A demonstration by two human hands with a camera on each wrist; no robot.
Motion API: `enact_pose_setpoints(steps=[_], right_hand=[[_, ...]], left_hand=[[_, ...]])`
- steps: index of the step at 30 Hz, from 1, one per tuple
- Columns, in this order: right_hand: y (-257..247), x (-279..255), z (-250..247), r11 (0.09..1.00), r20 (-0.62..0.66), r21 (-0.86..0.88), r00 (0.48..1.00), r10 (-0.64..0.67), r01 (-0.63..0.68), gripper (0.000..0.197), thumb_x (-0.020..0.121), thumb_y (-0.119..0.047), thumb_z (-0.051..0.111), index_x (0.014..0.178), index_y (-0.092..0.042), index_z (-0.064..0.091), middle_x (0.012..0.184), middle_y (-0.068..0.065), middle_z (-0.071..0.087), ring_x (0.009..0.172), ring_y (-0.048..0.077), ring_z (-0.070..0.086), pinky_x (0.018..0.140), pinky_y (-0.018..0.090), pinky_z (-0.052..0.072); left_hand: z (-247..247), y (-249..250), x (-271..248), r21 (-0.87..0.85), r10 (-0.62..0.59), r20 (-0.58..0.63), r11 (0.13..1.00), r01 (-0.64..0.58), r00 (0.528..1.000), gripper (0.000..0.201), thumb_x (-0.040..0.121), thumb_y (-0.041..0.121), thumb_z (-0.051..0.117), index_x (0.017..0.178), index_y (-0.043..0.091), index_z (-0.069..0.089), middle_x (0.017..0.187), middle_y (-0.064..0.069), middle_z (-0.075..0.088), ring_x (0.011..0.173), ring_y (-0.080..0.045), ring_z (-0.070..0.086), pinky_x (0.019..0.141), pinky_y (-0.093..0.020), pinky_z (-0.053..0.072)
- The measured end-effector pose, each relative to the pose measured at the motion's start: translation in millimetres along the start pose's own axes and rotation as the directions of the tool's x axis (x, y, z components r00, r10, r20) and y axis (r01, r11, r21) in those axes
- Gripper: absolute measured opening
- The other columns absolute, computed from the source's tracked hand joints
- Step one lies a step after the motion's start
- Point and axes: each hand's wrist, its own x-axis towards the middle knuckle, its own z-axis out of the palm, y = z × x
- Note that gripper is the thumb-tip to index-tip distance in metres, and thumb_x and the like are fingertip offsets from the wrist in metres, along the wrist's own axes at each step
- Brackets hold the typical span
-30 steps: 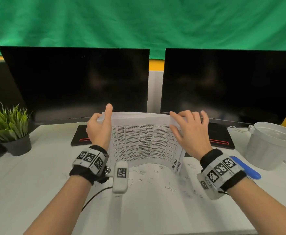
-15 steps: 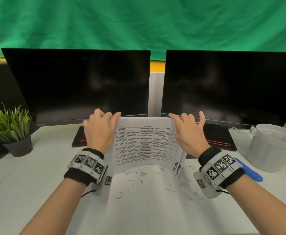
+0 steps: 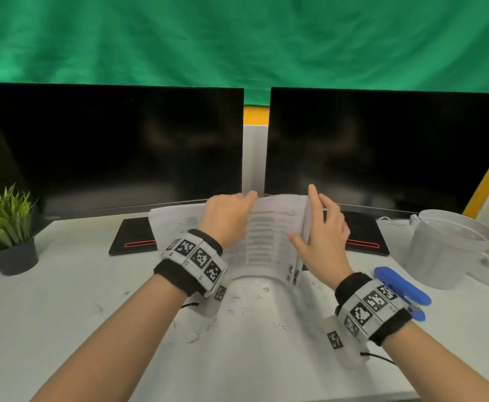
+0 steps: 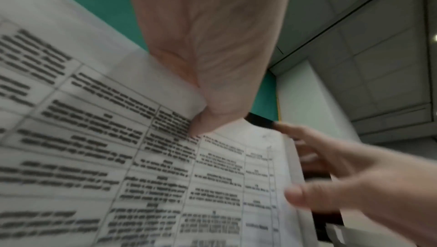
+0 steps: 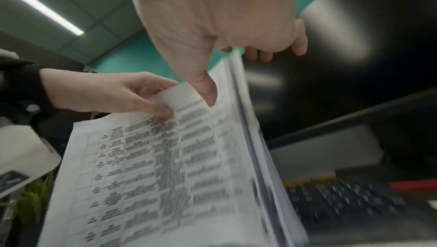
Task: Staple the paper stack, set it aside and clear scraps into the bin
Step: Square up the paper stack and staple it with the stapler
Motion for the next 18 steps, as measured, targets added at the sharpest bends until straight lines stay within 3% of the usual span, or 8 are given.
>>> enact_pose_setpoints(steps=[3, 6, 8, 10, 11, 13, 14, 18], right_hand=[[7.2, -8.5, 4.1, 0.926, 0.019, 0.336, 0.984, 0.176, -0.172, 0.105, 0.077, -0.024, 0.074, 0.151, -0.025, 0.0, 0.152, 0.007, 0.012, 0.141, 0.024, 0.018, 0.117, 0.045, 0.021], [-0.7, 2.0, -0.5, 0.674, 0.258, 0.628, 0.921, 0.292, -0.389, 0.101, 0.081, -0.029, 0.071, 0.151, -0.029, -0.001, 0.156, 0.006, 0.014, 0.141, 0.026, 0.026, 0.113, 0.039, 0.028], [-12.1, 14.3, -6.5, 0.536, 0.426, 0.694, 0.874, 0.233, -0.481, 0.088, 0.086, -0.038, 0.063, 0.152, -0.028, 0.005, 0.155, 0.004, 0.027, 0.14, 0.022, 0.031, 0.107, 0.034, 0.026], [-23.0, 26.3, -11.8, 0.473, 0.485, 0.733, 0.863, 0.143, -0.49, 0.072, 0.091, -0.039, 0.055, 0.15, -0.021, 0.019, 0.147, -0.001, 0.043, 0.134, 0.016, 0.041, 0.109, 0.034, 0.027], [-26.5, 30.4, -12.8, 0.447, 0.483, 0.756, 0.869, 0.11, -0.478, 0.062, 0.092, -0.036, 0.054, 0.146, -0.019, 0.03, 0.14, -0.003, 0.051, 0.127, 0.015, 0.049, 0.109, 0.034, 0.033], [-30.3, 33.6, -12.4, 0.422, 0.456, 0.786, 0.885, 0.099, -0.452, 0.045, 0.092, -0.03, 0.055, 0.135, -0.019, 0.047, 0.127, 0.0, 0.062, 0.113, 0.017, 0.062, 0.098, 0.04, 0.048], [-31.5, 32.5, -12.4, 0.444, 0.427, 0.785, 0.896, 0.119, -0.433, 0.039, 0.092, -0.027, 0.055, 0.13, -0.017, 0.051, 0.123, 0.002, 0.065, 0.108, 0.019, 0.066, 0.093, 0.041, 0.053], [-36.0, 16.5, -11.5, 0.574, 0.244, 0.762, 0.954, 0.172, -0.298, 0.019, 0.093, -0.02, 0.055, 0.112, -0.02, 0.057, 0.111, -0.002, 0.067, 0.095, 0.013, 0.068, 0.074, 0.028, 0.057]], left_hand=[[-21.0, -16.3, -5.7, -0.102, -0.113, -0.21, 0.99, 0.094, 0.971, 0.016, 0.091, 0.017, 0.048, 0.107, 0.014, 0.047, 0.083, 0.0, 0.053, 0.07, -0.022, 0.052, 0.061, -0.033, 0.033], [-42.9, -39.0, -11.6, -0.348, -0.336, -0.343, 0.913, 0.214, 0.877, 0.012, 0.092, 0.014, 0.045, 0.103, 0.011, 0.045, 0.079, 0.0, 0.049, 0.068, -0.025, 0.045, 0.063, -0.036, 0.035], [-46.5, -49.7, -16.1, -0.588, -0.474, -0.284, 0.773, 0.239, 0.834, 0.016, 0.092, 0.015, 0.047, 0.107, 0.012, 0.047, 0.089, -0.001, 0.058, 0.077, -0.027, 0.054, 0.073, -0.04, 0.046], [-38.2, -54.9, -22.0, -0.798, -0.561, -0.141, 0.553, 0.242, 0.816, 0.015, 0.092, 0.013, 0.05, 0.107, 0.017, 0.05, 0.097, 0.006, 0.061, 0.091, -0.02, 0.061, 0.084, -0.04, 0.051], [-31.6, -54.1, -26.5, -0.864, -0.587, -0.059, 0.435, 0.253, 0.807, 0.017, 0.092, 0.011, 0.052, 0.106, 0.021, 0.05, 0.099, 0.009, 0.06, 0.096, -0.017, 0.061, 0.089, -0.04, 0.052], [-15.5, -47.8, -36.5, -0.921, -0.63, 0.078, 0.251, 0.297, 0.773, 0.021, 0.093, 0.011, 0.052, 0.108, 0.025, 0.048, 0.107, 0.006, 0.06, 0.101, -0.017, 0.061, 0.093, -0.044, 0.053], [-7.3, -42.7, -41.4, -0.926, -0.65, 0.109, 0.209, 0.314, 0.752, 0.022, 0.094, 0.012, 0.051, 0.109, 0.026, 0.046, 0.111, 0.003, 0.06, 0.101, -0.018, 0.062, 0.092, -0.046, 0.053], [14.4, -10.1, -57.7, -0.929, -0.7, 0.004, 0.262, 0.262, 0.714, 0.019, 0.098, 0.014, 0.044, 0.11, 0.026, 0.036, 0.109, 0.002, 0.061, 0.089, -0.017, 0.064, 0.08, -0.042, 0.058]])
